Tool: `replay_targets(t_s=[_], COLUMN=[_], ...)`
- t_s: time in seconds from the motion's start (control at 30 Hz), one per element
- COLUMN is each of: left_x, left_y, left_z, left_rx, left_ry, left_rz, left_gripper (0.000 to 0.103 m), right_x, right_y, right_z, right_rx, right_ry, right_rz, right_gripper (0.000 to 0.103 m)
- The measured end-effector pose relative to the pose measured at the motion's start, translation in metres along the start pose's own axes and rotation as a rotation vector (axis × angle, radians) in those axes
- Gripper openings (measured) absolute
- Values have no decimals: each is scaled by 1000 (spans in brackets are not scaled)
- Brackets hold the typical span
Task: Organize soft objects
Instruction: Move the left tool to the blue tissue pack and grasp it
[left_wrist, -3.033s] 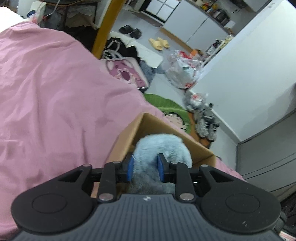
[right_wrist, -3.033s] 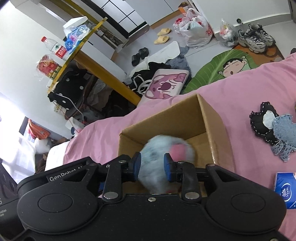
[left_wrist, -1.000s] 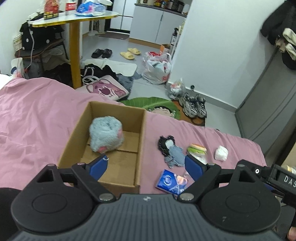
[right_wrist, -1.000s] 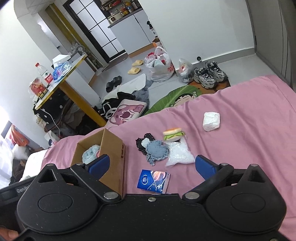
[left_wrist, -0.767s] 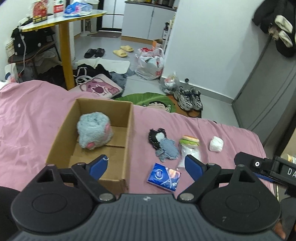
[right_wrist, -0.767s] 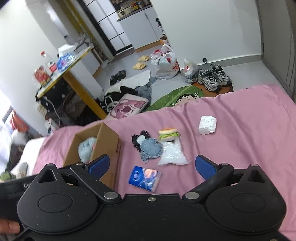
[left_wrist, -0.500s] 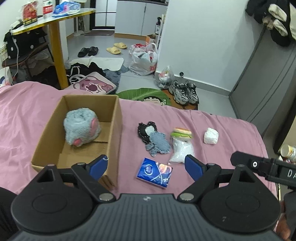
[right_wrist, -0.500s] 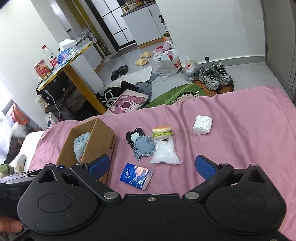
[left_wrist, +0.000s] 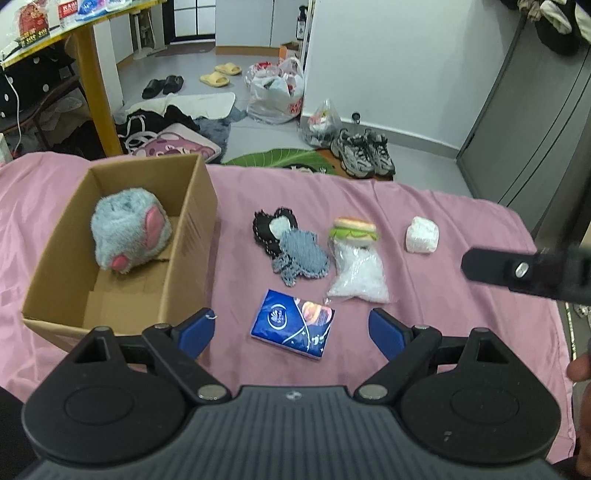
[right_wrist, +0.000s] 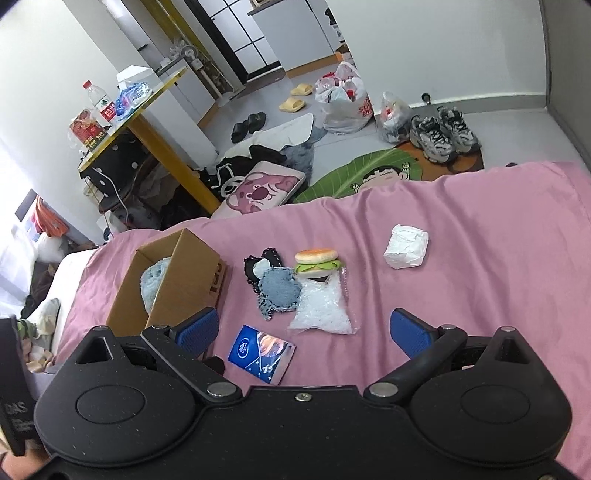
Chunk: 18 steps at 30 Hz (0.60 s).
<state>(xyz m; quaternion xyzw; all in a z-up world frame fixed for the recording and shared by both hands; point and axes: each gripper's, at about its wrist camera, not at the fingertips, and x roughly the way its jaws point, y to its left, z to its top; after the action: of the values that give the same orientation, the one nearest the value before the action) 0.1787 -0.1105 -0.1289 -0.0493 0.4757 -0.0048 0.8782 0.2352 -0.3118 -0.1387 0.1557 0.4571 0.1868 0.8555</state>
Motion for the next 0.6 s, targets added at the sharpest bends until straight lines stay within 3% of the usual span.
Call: replay_targets(t_s=[0.6], left_x=[90], left_y=[-4], left_z=[-6], left_rx=[-8], left_ry=[164], left_rz=[1], left_gripper=[89], right_x=[57], right_y=[-17], right_z=[12], right_rx=[-67], right_ry=[123], right_rz=[24], right_gripper=[96])
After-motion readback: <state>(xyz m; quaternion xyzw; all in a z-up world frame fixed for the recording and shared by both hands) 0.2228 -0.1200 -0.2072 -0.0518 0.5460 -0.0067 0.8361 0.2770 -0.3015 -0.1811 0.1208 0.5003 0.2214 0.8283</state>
